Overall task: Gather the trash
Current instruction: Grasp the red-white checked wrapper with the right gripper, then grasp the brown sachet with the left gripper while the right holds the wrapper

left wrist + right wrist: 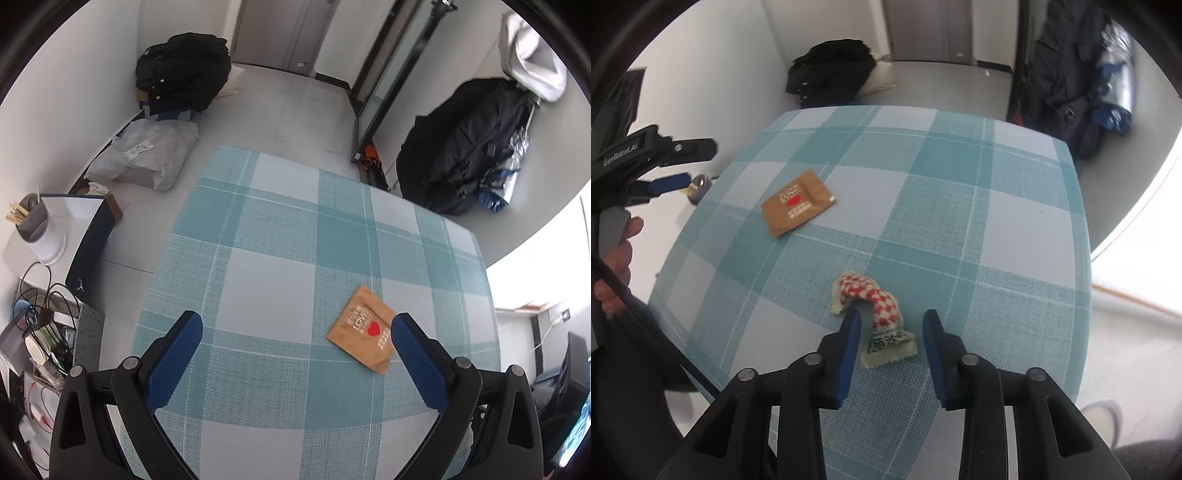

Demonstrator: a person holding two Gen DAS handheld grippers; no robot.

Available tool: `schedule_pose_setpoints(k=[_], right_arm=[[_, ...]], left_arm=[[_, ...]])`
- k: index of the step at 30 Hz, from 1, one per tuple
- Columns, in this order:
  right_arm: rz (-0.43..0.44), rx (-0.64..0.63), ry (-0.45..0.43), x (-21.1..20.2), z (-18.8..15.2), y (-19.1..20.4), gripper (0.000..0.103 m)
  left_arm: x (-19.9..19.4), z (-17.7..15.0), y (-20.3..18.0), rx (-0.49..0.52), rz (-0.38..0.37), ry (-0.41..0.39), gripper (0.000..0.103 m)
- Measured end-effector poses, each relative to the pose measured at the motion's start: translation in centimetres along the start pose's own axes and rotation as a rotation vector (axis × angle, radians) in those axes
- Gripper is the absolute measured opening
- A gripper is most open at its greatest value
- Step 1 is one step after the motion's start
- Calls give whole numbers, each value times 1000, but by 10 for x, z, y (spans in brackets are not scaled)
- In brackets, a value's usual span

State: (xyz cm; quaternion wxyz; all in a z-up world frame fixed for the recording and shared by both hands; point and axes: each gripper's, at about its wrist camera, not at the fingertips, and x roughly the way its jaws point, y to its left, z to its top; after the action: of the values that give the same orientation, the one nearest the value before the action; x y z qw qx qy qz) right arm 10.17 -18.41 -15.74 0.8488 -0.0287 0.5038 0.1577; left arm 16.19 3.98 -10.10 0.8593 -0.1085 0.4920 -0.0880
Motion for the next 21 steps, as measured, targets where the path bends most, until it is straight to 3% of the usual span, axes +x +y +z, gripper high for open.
schedule_pose_setpoints(k=[5, 7, 12, 21], right_arm=[[-48, -131, -35, 9, 2, 13, 34], [-31, -129, -39, 12, 0, 12, 19], [40, -52, -45, 9, 1, -5, 15], [123, 136, -68, 0, -3, -41, 13]], left_arm=[[-1, -2, -17, 100, 68, -29, 100], [-1, -2, -21, 121, 60, -37, 100], [14, -1, -34, 219, 86, -5, 100], [58, -4, -64, 402, 44, 185, 100]])
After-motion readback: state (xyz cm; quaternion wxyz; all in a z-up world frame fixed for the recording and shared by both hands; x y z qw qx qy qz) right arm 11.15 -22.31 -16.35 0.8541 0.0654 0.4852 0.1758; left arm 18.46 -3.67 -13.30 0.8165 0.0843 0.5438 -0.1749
